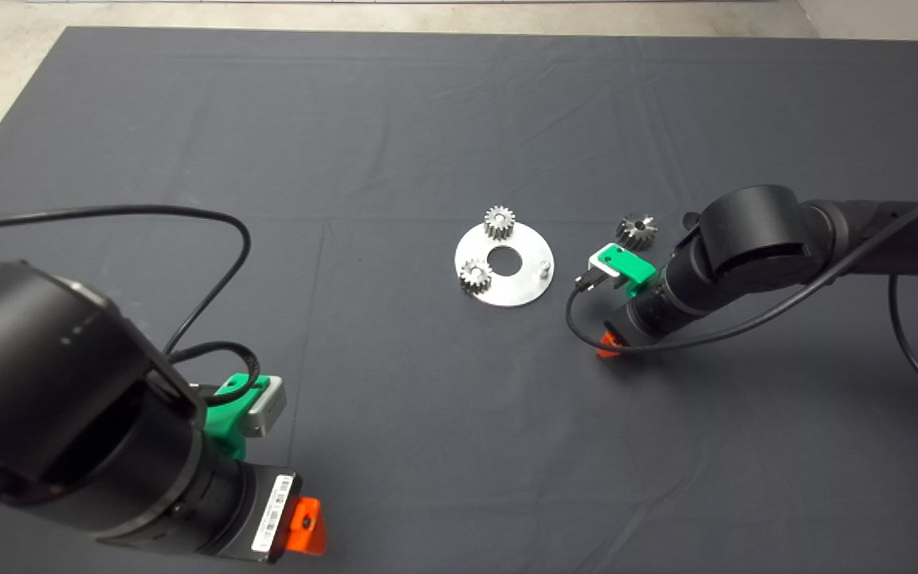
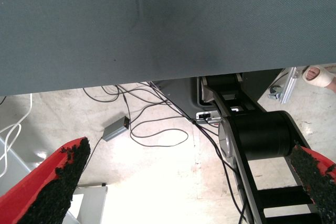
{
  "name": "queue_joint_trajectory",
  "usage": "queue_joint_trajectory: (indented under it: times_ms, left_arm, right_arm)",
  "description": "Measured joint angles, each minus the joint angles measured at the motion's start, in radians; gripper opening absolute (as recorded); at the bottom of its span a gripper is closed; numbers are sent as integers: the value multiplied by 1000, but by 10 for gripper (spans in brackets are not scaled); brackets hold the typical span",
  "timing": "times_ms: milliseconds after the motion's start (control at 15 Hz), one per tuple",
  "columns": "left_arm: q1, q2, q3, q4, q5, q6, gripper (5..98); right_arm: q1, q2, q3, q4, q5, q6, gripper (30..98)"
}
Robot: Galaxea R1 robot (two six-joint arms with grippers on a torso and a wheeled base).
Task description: Remove an incorrectly installed larger gear and replace it with the correct smaller gear
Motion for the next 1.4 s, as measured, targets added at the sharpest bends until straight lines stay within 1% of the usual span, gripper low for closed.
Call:
queue_joint_trajectory:
  times_ms: [67, 133, 200, 467, 533, 733, 800, 867, 1200, 1333, 1400]
  left_arm:
    - [0, 0, 0, 0, 0, 0, 982]
    - [0, 0, 0, 0, 0, 0, 982]
    - [0, 0, 0, 0, 0, 0, 982]
    - [0, -3, 0, 0, 0, 0, 982]
    - [0, -3, 0, 0, 0, 1, 982]
    - [0, -3, 0, 0, 0, 4, 982]
    - [0, -3, 0, 0, 0, 5, 982]
    - [0, -5, 0, 0, 0, 9, 982]
    - [0, -6, 0, 0, 0, 9, 982]
    - [0, -6, 0, 0, 0, 9, 982]
    - [0, -6, 0, 0, 0, 9, 982]
  right_arm:
    - [0, 3, 0, 0, 1, 0, 759]
    - [0, 3, 0, 0, 1, 0, 721]
    - [0, 3, 0, 0, 1, 0, 699]
    - [0, 3, 0, 0, 0, -3, 696]
    - [-2, 5, 0, 0, 0, -3, 659]
    - [-11, 14, 0, 0, -4, -3, 652]
    - [-10, 13, 0, -1, -7, -4, 623]
    - [-11, 12, 0, -1, -10, -4, 613]
    - [-11, 11, 0, -1, -14, -11, 607]
    - [-11, 8, 0, -1, -16, -26, 557]
    - [-11, 4, -2, -1, -17, -31, 554]
